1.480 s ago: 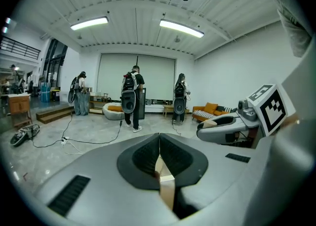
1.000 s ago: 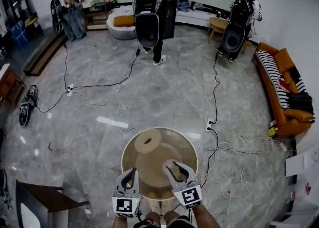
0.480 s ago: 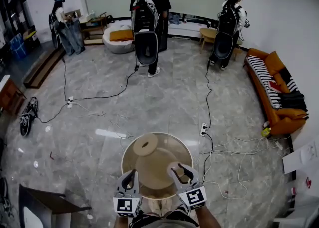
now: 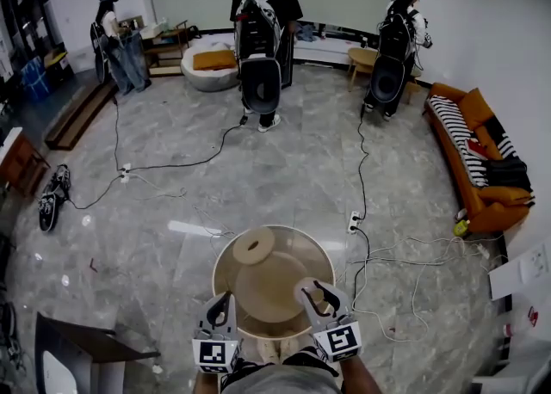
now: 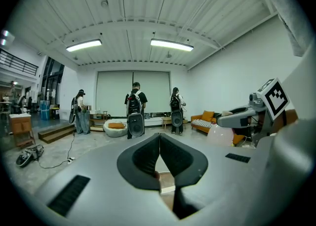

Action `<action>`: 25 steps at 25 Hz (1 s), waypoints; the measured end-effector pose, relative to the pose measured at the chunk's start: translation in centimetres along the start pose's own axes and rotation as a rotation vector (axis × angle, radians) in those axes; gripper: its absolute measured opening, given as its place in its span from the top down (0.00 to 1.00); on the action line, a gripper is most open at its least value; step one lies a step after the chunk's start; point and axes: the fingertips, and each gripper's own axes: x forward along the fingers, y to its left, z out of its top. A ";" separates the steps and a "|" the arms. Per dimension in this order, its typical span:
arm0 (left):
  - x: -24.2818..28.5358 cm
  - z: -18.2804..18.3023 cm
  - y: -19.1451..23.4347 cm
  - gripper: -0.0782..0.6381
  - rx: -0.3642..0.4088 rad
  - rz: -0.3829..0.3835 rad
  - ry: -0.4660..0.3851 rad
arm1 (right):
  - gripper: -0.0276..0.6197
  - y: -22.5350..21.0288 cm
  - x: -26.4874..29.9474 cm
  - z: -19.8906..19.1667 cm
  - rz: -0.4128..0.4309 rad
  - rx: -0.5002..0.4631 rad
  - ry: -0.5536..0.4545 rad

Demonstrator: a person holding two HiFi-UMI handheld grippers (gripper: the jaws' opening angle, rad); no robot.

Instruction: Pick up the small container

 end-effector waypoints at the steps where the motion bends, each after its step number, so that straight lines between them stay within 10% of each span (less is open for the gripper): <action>1: -0.1 0.0 0.0 0.87 0.000 0.000 0.002 | 0.76 0.1 0.1 0.2 0.000 -0.001 -0.001; 25: 1.0 -0.2 0.9 0.87 -0.008 0.004 0.013 | 0.76 0.3 1.8 0.6 0.025 -0.016 0.011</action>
